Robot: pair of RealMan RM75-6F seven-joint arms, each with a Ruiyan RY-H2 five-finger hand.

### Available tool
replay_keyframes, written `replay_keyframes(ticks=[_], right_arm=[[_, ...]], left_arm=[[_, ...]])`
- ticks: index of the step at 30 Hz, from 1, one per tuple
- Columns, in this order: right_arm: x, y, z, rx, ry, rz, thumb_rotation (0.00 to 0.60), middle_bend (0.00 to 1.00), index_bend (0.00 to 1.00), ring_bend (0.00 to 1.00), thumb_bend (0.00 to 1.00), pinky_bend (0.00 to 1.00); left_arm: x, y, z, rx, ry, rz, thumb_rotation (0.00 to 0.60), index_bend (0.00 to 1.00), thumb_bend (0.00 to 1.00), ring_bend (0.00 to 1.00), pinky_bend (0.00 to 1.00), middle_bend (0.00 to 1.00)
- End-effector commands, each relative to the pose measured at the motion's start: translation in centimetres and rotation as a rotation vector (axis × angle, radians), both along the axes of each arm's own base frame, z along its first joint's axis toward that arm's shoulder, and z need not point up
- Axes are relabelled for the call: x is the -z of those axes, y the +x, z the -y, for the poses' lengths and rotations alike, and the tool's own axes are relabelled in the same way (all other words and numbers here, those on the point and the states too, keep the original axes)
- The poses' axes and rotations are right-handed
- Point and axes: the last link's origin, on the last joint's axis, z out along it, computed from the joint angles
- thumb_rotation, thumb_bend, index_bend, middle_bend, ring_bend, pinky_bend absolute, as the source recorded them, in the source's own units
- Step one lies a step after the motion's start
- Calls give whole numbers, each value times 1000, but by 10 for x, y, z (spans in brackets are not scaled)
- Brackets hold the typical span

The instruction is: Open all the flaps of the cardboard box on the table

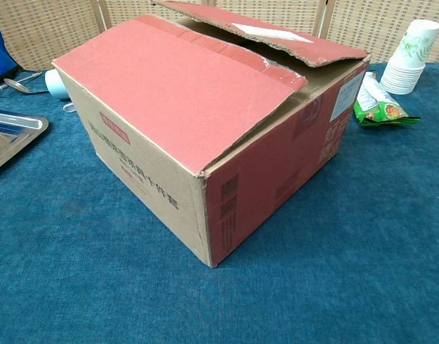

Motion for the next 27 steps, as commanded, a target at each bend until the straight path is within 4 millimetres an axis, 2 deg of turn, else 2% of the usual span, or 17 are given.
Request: replay_keyframes(ticks=[1, 12, 21, 27], right_arm=[[0, 0, 0, -1, -1, 2, 600, 0, 0, 0, 0, 22], [5, 3, 8, -20, 23, 51, 600, 0, 0, 0, 0, 22], [9, 14, 38, -63, 74, 123, 600, 0, 0, 0, 0, 23], [16, 28, 61, -111, 103, 177, 600, 0, 0, 0, 0, 22]], left_arm=[[0, 0, 0, 2, 1, 0, 600, 0, 33, 0, 0, 0], [0, 3, 1, 16, 8, 3, 600, 0, 33, 0, 0, 0], [0, 3, 0, 17, 16, 0, 600, 0, 34, 0, 0, 0], [8, 3, -1, 21, -5, -18, 600, 0, 34, 0, 0, 0]])
